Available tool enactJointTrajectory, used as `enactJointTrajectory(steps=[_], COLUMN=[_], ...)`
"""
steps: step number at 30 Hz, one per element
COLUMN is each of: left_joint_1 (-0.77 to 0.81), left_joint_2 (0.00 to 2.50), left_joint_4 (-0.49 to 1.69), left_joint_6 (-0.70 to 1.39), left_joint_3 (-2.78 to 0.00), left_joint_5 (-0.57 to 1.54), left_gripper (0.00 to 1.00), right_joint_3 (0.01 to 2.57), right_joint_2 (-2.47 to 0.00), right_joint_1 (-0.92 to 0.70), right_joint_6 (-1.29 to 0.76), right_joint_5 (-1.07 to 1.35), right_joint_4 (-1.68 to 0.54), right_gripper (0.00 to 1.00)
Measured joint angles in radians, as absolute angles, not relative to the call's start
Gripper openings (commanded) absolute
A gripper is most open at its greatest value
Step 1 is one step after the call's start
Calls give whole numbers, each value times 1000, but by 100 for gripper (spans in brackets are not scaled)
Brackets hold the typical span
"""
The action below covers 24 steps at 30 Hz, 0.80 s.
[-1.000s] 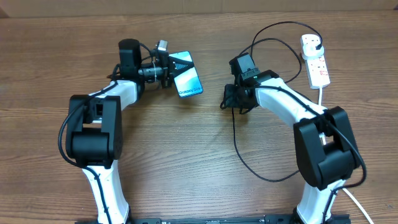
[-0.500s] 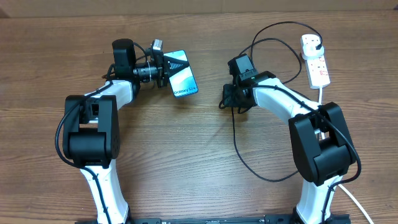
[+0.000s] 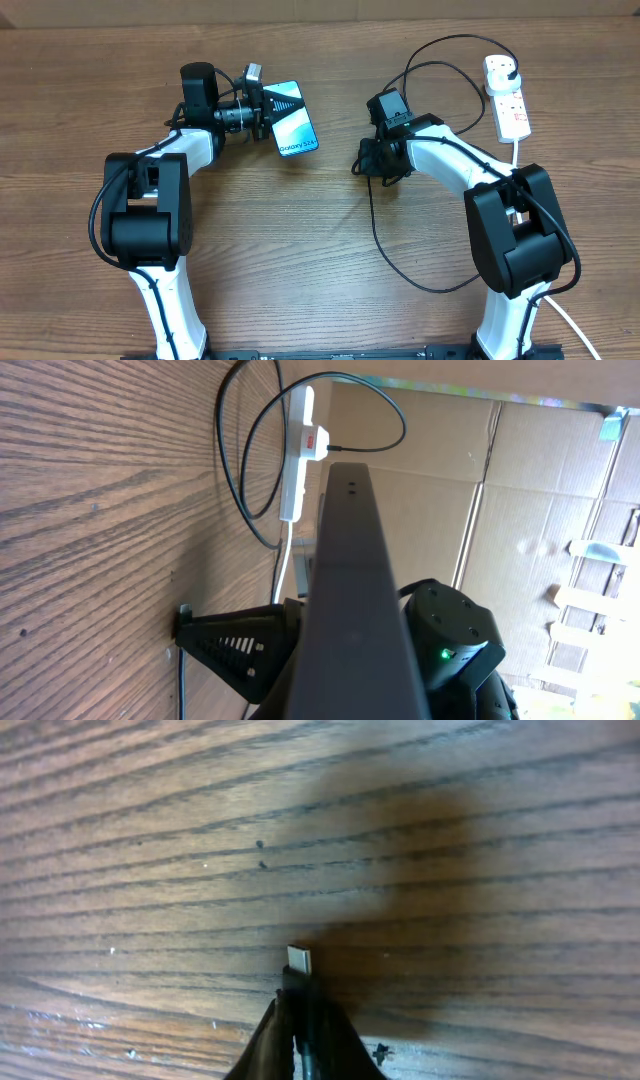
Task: Plug charger to phone and switch on socket
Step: 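Lower the right gripper and close it on the USB-C plug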
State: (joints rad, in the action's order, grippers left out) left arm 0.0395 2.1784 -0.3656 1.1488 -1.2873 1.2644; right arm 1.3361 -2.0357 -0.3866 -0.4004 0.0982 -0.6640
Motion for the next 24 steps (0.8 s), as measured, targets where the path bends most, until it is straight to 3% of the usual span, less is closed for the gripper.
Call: enactJointTrajectory(steps=[8,24], left_joint_1=[39,39], left_joint_2=[2178,2178], left_joint_4=[-366,-366], left_joint_6=[1149,1149], left_joint_3=[-1287,-1287], left_joint_5=[1264,1264], left_gripper=[5,4], right_joint_3=[1348,1410], right_joint_2=[-2037,-2067], right_joint_1=[-387,-509], right_joint_6=[-437,-573], right_joint_5=[86,-179], right_joint_4=[-712,-824], right_gripper=[4,4])
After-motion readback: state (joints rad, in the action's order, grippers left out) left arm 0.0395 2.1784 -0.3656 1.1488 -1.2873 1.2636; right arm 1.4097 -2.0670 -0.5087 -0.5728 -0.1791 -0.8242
